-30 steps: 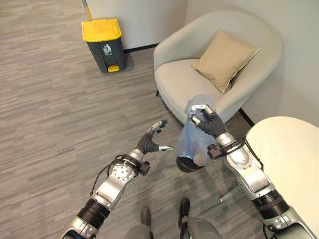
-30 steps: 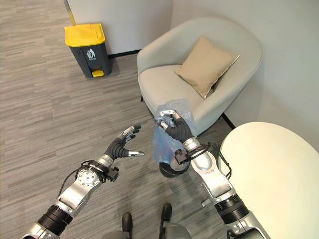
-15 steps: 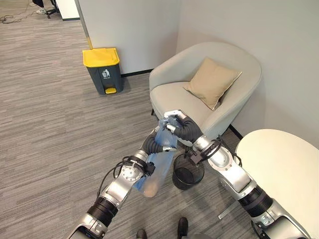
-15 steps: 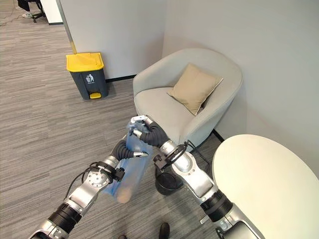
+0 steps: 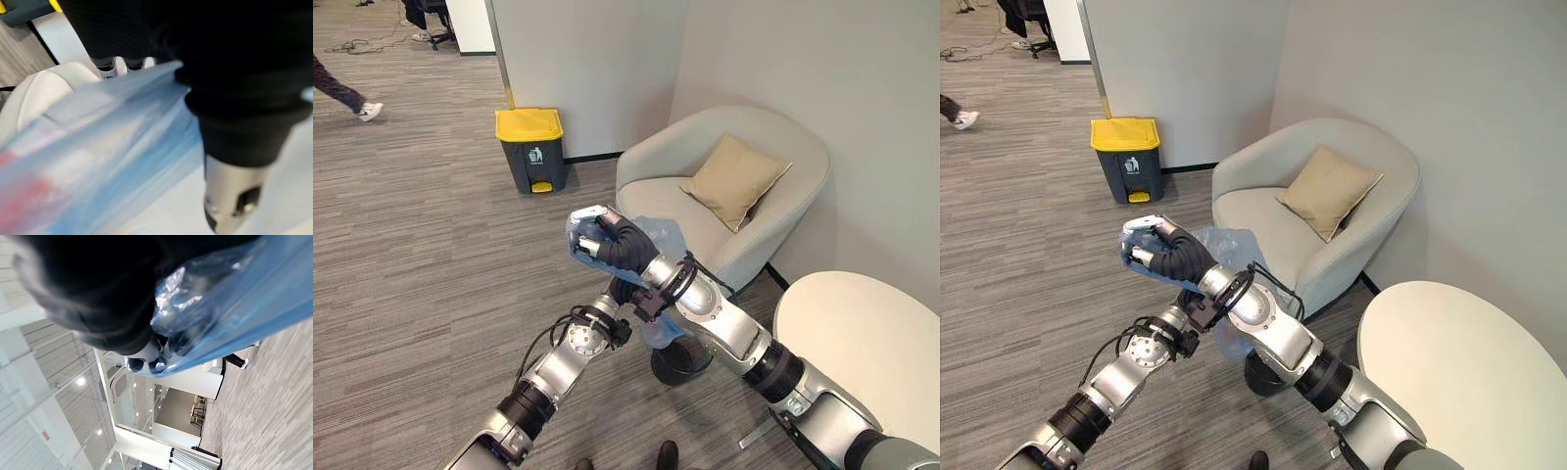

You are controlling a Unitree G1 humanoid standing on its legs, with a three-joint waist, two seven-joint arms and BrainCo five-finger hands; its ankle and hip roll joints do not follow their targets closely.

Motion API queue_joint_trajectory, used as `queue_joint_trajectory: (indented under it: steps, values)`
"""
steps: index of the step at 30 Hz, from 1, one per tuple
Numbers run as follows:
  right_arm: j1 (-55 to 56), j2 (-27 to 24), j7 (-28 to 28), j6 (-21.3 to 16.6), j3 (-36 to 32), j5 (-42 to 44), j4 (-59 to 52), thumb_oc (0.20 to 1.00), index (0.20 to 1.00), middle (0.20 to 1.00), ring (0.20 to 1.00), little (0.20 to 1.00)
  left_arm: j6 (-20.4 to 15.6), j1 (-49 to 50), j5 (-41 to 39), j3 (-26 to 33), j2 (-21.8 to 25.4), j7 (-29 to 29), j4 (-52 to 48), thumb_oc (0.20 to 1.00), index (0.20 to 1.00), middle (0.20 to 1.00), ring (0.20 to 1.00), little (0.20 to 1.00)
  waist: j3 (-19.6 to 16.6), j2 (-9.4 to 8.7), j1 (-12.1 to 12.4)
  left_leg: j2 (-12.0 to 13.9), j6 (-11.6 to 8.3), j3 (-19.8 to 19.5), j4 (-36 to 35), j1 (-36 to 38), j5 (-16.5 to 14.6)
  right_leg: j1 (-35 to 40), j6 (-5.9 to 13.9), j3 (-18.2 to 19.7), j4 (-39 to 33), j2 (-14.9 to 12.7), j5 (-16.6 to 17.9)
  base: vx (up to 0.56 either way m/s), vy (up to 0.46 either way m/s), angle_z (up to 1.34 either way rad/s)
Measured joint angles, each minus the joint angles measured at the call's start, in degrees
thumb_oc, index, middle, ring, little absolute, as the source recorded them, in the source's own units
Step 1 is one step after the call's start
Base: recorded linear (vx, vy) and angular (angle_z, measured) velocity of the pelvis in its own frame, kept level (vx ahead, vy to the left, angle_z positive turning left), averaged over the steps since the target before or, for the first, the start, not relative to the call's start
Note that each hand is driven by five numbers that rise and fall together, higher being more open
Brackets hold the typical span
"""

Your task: Gather garbage on tea table into small bin, then transfer packed bag to large trash can.

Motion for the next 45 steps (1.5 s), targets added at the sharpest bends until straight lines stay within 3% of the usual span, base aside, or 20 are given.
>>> queue_joint_trajectory:
  steps: [1,2,3,19,20,21,22,25,33,39,42,43,45]
  values:
    - [0.00,0.00,-0.06,-0.01,0.01,0.00,0.00,0.200,0.200,0.200,0.200,0.200,0.00,0.00,0.00,-0.02,-0.02,0.31,0.25,1.000,1.000,1.000,1.000,1.000,-0.17,-0.01,-0.06,0.00,0.01,0.01,0.00,-0.01,0.01,0.00,0.00,0.03,0.01,0.00,0.00,0.00,0.000,0.00]
    - [0.01,-0.01,-0.26,0.00,0.02,0.00,0.00,0.200,0.200,0.200,0.200,0.200,0.02,-0.05,0.01,-0.04,-0.30,0.72,1.06,0.228,0.228,0.228,0.228,0.228,-0.27,0.04,-0.21,-0.02,0.04,0.06,0.01,0.09,0.02,-0.01,0.00,0.08,0.02,-0.01,0.00,0.00,0.000,0.00]
    - [0.01,-0.03,-0.51,0.00,0.09,0.00,0.07,0.200,0.200,0.200,0.200,0.200,0.22,-0.07,0.01,-0.02,-0.47,1.05,1.73,0.200,0.200,0.200,0.200,0.200,-0.28,0.07,-0.23,-0.02,0.04,0.10,0.01,0.11,0.03,-0.01,0.00,0.14,0.03,-0.01,0.01,0.00,0.000,0.00]
    - [2.84,-2.83,1.65,-0.24,-0.35,-0.88,0.20,0.200,0.200,0.200,0.200,0.200,1.14,1.01,-2.54,1.05,0.57,2.21,-2.38,0.200,0.200,0.200,0.200,0.200,-0.64,1.21,-0.43,0.05,0.19,0.36,-0.25,0.55,0.16,0.17,-0.02,0.46,0.01,0.07,0.02,0.00,0.000,0.00]
    - [2.84,-3.38,1.82,-0.23,-0.36,-1.50,0.20,0.231,0.231,0.231,0.231,0.231,1.13,1.51,-2.69,1.88,0.56,2.21,-3.24,0.200,0.200,0.200,0.200,0.200,-0.64,1.21,-0.49,0.07,0.19,0.36,-0.25,0.56,0.16,0.17,-0.02,0.46,0.00,0.10,0.02,0.00,0.000,0.00]
    - [2.84,-4.06,1.92,-0.20,-0.51,-3.00,0.03,0.347,0.347,0.347,0.347,0.347,1.13,1.83,-2.88,2.71,0.53,2.17,-3.69,0.200,0.200,0.200,0.200,0.200,-0.64,1.22,-0.47,0.11,0.18,0.34,-0.28,0.56,0.17,0.19,-0.02,0.43,0.00,0.11,0.02,0.02,-0.032,0.01]
    - [2.84,-7.12,2.03,-0.21,-0.83,-7.22,-1.88,1.000,1.000,1.000,1.000,1.000,0.97,3.84,-4.96,5.31,0.62,2.22,-6.39,0.200,0.200,0.200,0.200,0.200,-0.63,1.23,-0.51,0.12,0.18,0.33,-0.38,0.60,0.19,0.21,-0.02,0.40,-0.05,0.14,0.02,0.00,0.000,0.00]
    - [2.91,-11.95,1.96,-0.22,-3.10,-15.15,-4.55,1.000,1.000,1.000,1.000,1.000,0.15,6.63,-6.85,9.68,0.97,2.56,-8.27,0.200,0.200,0.200,0.200,0.200,-0.60,1.32,-0.52,0.13,0.21,0.32,-0.47,0.65,0.21,0.28,-0.02,0.38,-0.21,0.16,0.02,0.00,0.000,0.00]
    - [12.71,-18.74,-2.06,-2.05,-15.69,-33.17,-13.66,1.000,1.000,1.000,1.000,1.000,-0.07,20.17,-7.73,18.64,3.28,2.65,-9.42,0.200,0.200,0.200,0.200,0.200,-0.03,2.20,-1.17,0.14,0.22,0.79,-1.42,2.17,0.24,1.56,0.13,0.83,-1.13,0.37,0.01,0.02,-0.010,-0.02]
    - [20.39,-20.04,-2.79,-2.82,-19.52,-35.66,-12.75,1.000,1.000,1.000,1.000,1.000,0.00,23.84,-8.03,21.26,3.47,2.04,-9.00,0.200,0.200,0.200,0.200,0.200,0.52,3.03,-1.48,0.12,0.49,1.06,-1.43,2.45,-0.01,1.76,0.17,1.05,-1.14,0.37,-0.02,0.00,-0.003,-0.02]
    - [31.41,-20.25,-2.51,-2.09,-25.00,-35.23,-9.17,1.000,1.000,1.000,1.000,1.000,0.15,27.43,-9.01,24.28,3.48,-0.15,-7.45,0.200,0.200,0.200,0.200,0.200,1.11,4.04,-1.99,0.09,0.47,1.26,-1.79,2.30,-0.24,1.49,0.20,1.12,-1.12,0.30,-0.08,0.00,0.000,0.00]
    - [36.29,-19.11,-2.07,-3.08,-27.98,-34.37,-6.94,1.000,1.000,1.000,1.000,1.000,-0.19,28.24,-9.03,25.27,3.76,-1.65,-5.71,0.200,0.200,0.200,0.200,0.200,0.60,3.61,-1.88,0.16,0.57,1.26,-1.77,2.12,-0.13,1.38,0.19,1.09,-1.14,0.35,-0.11,0.00,0.000,0.00]
    - [42.76,-18.40,-1.19,-0.40,-30.42,-33.74,-0.72,1.000,1.000,1.000,1.000,1.000,0.53,32.36,-9.04,28.52,3.74,-2.19,-3.21,0.200,0.200,0.200,0.200,0.200,1.02,4.36,-1.95,0.15,0.54,1.28,-1.80,2.26,-0.50,1.45,0.24,1.11,-1.13,0.34,-0.31,0.00,-0.015,-0.01]
